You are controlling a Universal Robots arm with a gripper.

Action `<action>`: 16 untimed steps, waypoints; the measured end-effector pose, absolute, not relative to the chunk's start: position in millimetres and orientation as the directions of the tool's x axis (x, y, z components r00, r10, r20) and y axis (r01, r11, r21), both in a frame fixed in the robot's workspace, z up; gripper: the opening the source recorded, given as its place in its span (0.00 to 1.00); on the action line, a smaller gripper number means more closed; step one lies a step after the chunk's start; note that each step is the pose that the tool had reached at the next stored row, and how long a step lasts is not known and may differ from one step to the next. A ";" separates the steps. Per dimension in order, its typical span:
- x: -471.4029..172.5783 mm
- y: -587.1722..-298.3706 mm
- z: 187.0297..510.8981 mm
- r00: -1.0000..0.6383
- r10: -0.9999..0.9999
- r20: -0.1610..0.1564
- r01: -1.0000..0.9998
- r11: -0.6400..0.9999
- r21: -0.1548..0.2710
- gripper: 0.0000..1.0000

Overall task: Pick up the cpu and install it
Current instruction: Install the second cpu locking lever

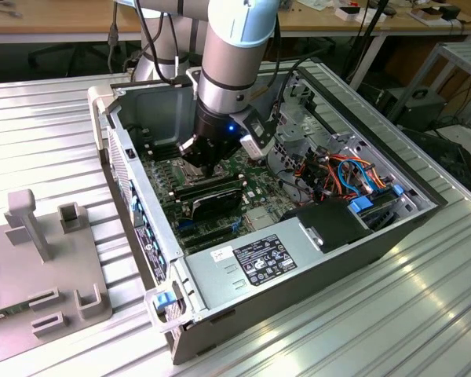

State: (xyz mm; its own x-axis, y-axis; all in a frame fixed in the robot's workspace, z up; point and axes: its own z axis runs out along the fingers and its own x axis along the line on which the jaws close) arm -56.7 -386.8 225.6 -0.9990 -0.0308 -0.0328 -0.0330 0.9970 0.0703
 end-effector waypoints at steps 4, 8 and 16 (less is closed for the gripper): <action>-57.3 -386.8 225.2 -0.999 -0.031 -0.033 -0.033 0.997 0.070 0.11; -57.4 -386.7 225.1 -0.999 -0.031 -0.033 -0.033 0.997 0.070 0.11; -57.4 -386.8 224.9 -0.999 -0.031 -0.033 -0.033 0.997 0.070 0.11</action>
State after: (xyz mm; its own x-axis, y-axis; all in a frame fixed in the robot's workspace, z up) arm -57.4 -386.8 224.9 -0.9990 -0.0308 -0.0329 -0.0330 0.9970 0.0705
